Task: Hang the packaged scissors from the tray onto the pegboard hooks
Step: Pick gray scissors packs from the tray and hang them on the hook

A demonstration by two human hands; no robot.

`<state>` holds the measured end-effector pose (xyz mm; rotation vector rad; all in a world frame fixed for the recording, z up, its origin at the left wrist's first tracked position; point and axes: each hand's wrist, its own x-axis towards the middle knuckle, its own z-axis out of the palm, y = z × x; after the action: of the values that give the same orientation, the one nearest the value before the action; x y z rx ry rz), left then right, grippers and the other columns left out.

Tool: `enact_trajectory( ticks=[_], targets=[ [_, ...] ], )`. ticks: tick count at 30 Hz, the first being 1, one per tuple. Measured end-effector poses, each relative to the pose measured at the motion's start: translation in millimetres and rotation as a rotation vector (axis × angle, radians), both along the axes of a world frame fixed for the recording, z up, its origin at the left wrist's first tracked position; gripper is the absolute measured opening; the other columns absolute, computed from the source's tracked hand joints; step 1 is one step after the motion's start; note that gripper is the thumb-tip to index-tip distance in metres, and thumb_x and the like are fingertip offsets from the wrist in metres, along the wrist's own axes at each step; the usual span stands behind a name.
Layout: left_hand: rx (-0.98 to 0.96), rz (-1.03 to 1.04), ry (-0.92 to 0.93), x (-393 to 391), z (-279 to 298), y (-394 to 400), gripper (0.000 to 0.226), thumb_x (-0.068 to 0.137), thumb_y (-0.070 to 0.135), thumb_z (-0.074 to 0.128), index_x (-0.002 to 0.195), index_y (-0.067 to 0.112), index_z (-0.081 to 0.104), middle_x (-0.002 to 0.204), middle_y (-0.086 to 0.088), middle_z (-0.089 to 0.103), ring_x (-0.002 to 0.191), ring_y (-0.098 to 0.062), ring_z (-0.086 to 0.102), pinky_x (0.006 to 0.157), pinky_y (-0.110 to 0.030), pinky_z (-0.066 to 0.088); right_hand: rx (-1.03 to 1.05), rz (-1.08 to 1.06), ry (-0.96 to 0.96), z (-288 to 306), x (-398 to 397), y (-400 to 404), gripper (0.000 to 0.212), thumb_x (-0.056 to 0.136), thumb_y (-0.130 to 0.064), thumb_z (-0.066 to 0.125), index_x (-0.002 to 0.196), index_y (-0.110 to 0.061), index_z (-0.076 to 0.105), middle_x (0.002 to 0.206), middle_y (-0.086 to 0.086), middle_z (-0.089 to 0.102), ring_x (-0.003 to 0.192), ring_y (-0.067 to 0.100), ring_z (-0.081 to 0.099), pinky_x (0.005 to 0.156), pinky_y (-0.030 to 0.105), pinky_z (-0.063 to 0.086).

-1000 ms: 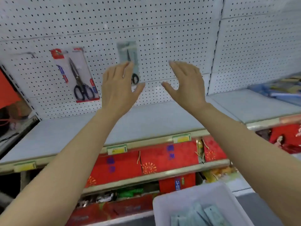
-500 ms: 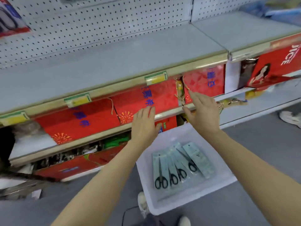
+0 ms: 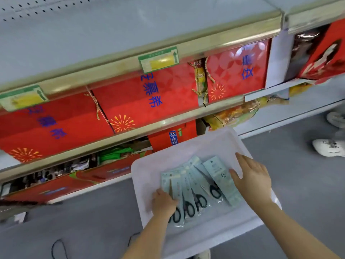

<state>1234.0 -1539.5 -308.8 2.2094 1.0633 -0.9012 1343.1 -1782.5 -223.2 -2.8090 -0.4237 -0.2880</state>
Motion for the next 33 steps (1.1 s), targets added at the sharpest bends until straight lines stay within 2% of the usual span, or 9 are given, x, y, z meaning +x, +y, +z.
enact_trajectory(
  ticks=[4,8,14,18,24,26,28,31,33],
  targets=[
    [0.044,0.082,-0.085,3.9,-7.5,-6.0,0.087,0.074,0.042,0.077,0.14,0.012,0.029,0.134,-0.012,0.04,0.12,-0.031,0.049,0.101,-0.038,0.044,-0.043,-0.009,0.104,-27.6,-8.0,-2.6,0.057,0.067,-0.017,0.087,0.117,0.002,0.067,0.106,0.016,0.072,0.092,0.037,0.069,0.082,0.046,0.053],
    [0.108,0.054,-0.188,6.7,-0.7,-15.8,0.08,0.082,0.032,0.074,0.143,0.015,0.024,0.134,-0.009,0.04,0.108,-0.026,0.056,0.079,-0.03,0.05,-0.055,-0.052,0.33,-54.2,-9.3,2.1,0.058,0.072,-0.019,0.083,0.124,0.0,0.063,0.115,0.017,0.069,0.1,0.038,0.067,0.086,0.045,0.05],
    [0.017,0.121,-0.412,6.8,4.8,-10.8,0.042,0.097,0.022,0.054,0.136,0.029,0.041,0.111,0.005,0.068,0.092,-0.018,0.068,0.069,-0.031,0.057,-0.231,-0.081,0.713,-87.9,-7.8,27.9,0.079,0.087,-0.038,0.063,0.15,-0.021,0.019,0.149,0.004,0.035,0.14,0.028,0.027,0.11,0.037,0.029],
    [-0.19,0.256,-0.539,1.0,7.1,-6.5,0.036,0.096,0.019,0.058,0.126,0.035,0.045,0.116,0.007,0.069,0.093,-0.013,0.069,0.082,-0.038,0.058,-0.291,-0.13,0.706,-109.8,-9.4,34.4,0.087,0.077,-0.021,0.067,0.142,-0.031,0.011,0.141,0.005,0.03,0.127,0.031,0.031,0.102,0.04,0.036],
    [-0.356,0.502,-0.65,-3.8,14.6,-5.0,0.04,0.096,0.004,0.055,0.129,0.026,0.049,0.107,0.015,0.067,0.096,-0.007,0.067,0.072,-0.016,0.054,-0.344,-0.027,0.638,-92.7,-16.3,31.2,0.079,0.089,-0.005,0.047,0.152,-0.029,0.005,0.148,0.001,0.034,0.115,0.023,0.049,0.081,0.029,0.046],
    [-0.369,0.53,-0.703,-2.5,26.2,-6.8,0.042,0.096,0.004,0.055,0.131,0.026,0.049,0.11,0.011,0.068,0.097,-0.005,0.066,0.071,-0.013,0.054,-0.272,-0.056,0.61,-76.2,-14.8,30.5,0.08,0.088,0.002,0.043,0.155,-0.028,0.01,0.135,-0.001,0.053,0.081,0.02,0.054,0.064,0.026,0.04],
    [-0.37,0.543,-0.774,1.2,44.4,-6.7,0.048,0.095,0.005,0.057,0.132,0.034,0.048,0.112,0.011,0.068,0.1,-0.01,0.067,0.075,-0.017,0.055,-0.071,-0.094,0.583,-55.1,-13.9,33.8,0.073,0.088,0.004,0.045,0.153,-0.025,0.026,0.102,0.006,0.068,0.061,0.022,0.049,0.057,0.028,0.037],
    [-0.391,0.541,-0.891,10.5,79.4,-1.2,0.059,0.094,0.007,0.06,0.139,0.042,0.044,0.118,0.016,0.066,0.096,-0.002,0.067,0.076,-0.022,0.057,0.382,-0.203,0.574,-14.4,-13.2,44.8,0.057,0.094,-0.004,0.05,0.143,-0.031,0.045,0.072,0.01,0.065,0.061,0.026,0.057,0.058,0.033,0.044],
    [-0.396,0.533,-0.972,13.7,109.5,2.7,0.063,0.094,0.004,0.059,0.141,0.043,0.042,0.12,0.02,0.063,0.091,0.003,0.067,0.07,-0.016,0.055,0.632,-0.22,0.553,23.0,-16.0,53.4,0.052,0.094,-0.004,0.053,0.138,-0.031,0.053,0.057,-0.001,0.053,0.05,0.014,0.048,0.053,0.027,0.043]
  ],
)
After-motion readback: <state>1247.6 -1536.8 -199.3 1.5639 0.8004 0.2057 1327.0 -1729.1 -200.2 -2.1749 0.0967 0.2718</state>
